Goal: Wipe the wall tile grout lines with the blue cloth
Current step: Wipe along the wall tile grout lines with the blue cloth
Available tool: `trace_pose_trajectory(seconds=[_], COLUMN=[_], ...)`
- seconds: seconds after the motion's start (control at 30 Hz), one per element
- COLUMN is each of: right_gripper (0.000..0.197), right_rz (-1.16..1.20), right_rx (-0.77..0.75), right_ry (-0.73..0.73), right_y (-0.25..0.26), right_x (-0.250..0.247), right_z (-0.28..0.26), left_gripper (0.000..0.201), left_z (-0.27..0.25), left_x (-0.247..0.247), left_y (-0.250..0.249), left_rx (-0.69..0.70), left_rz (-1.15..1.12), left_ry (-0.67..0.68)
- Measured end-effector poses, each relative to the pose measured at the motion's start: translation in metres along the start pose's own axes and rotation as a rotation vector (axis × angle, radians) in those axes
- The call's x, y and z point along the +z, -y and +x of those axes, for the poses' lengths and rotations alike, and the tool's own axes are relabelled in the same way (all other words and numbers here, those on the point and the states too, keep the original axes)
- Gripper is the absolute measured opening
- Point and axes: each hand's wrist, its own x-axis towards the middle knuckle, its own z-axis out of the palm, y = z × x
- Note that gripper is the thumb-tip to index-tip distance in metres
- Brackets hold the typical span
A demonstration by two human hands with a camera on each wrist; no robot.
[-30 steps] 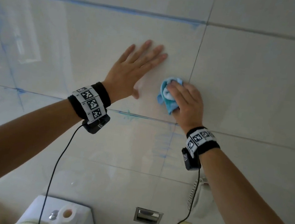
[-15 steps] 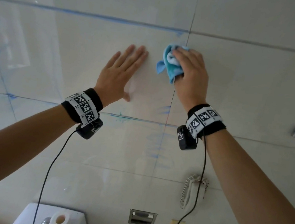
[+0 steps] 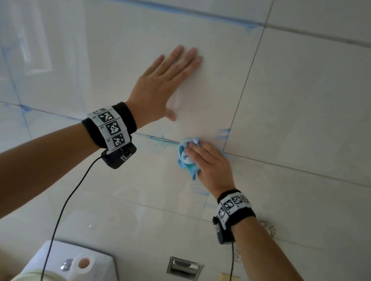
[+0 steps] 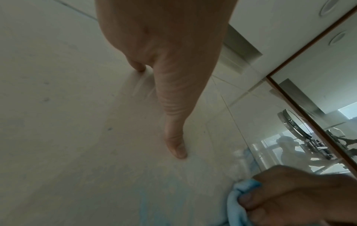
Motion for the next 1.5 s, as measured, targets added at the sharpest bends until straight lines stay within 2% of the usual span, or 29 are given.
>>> trace_pose_trajectory(seconds=[0.1, 0.2, 0.3, 0.4, 0.5, 0.6, 0.77, 0.93, 0.97, 1.1, 1.17, 1.23, 1.33, 1.43, 1.5], right_gripper=[0.056, 0.058, 0.039, 0.030, 0.023, 0.024, 0.024, 0.020, 0.022, 0.049, 0.050, 0.043, 0.033, 0.036, 0.036], right_rz=[-0.051, -0.090, -0.132, -0.132, -0.117, -0.095, -0.090, -0.066, -0.058, -0.051, -0.066, -0.070, -0.082, -0.051, -0.023], right_rx=[0.010, 0.204, 0.228, 0.232, 0.217, 0.202, 0.163, 0.174, 0.192, 0.207, 0.268, 0.314, 0.267, 0.338, 0.397], right_ry=[0.041, -0.173, -0.390, -0.503, -0.551, -0.527, -0.332, -0.252, -0.228, -0.065, -0.101, -0.250, -0.457, -0.495, -0.508], right_y=[-0.005, -0.027, -0.056, -0.075, -0.073, -0.063, -0.043, -0.026, -0.025, -0.019, -0.019, -0.025, -0.038, -0.051, -0.053], right_x=[-0.033, -0.080, -0.118, -0.119, -0.094, -0.067, -0.031, -0.022, -0.026, -0.060, -0.083, -0.105, -0.127, -0.125, -0.113], right_z=[0.017, 0.050, 0.088, 0.103, 0.089, 0.055, -0.007, -0.027, -0.025, -0.008, 0.012, 0.042, 0.094, 0.129, 0.133], left_gripper=[0.165, 0.163, 0.161, 0.162, 0.167, 0.169, 0.169, 0.168, 0.168, 0.170, 0.171, 0.170, 0.170, 0.169, 0.169], left_z=[-0.001, -0.002, -0.002, -0.002, -0.001, 0.000, 0.001, 0.000, -0.001, -0.001, -0.002, -0.002, -0.003, -0.003, -0.002], left_x=[-0.003, -0.003, -0.002, 0.001, 0.005, 0.009, 0.013, 0.009, 0.007, 0.003, 0.002, 0.002, 0.004, 0.007, 0.009], left_y=[-0.005, -0.009, -0.013, -0.011, -0.013, -0.016, -0.018, -0.022, -0.023, -0.024, -0.025, -0.025, -0.026, -0.025, -0.024], left_rx=[-0.005, -0.013, -0.008, 0.001, -0.005, -0.023, -0.024, -0.033, -0.037, -0.049, -0.053, -0.054, -0.052, -0.056, -0.055], left_rz=[-0.006, -0.002, 0.014, 0.034, 0.045, 0.061, 0.067, 0.044, 0.042, 0.040, 0.036, 0.026, 0.014, 0.020, 0.025], left_ry=[-0.005, -0.002, 0.001, 0.001, 0.006, 0.006, -0.007, 0.000, 0.001, 0.006, 0.006, 0.004, -0.004, -0.006, -0.010])
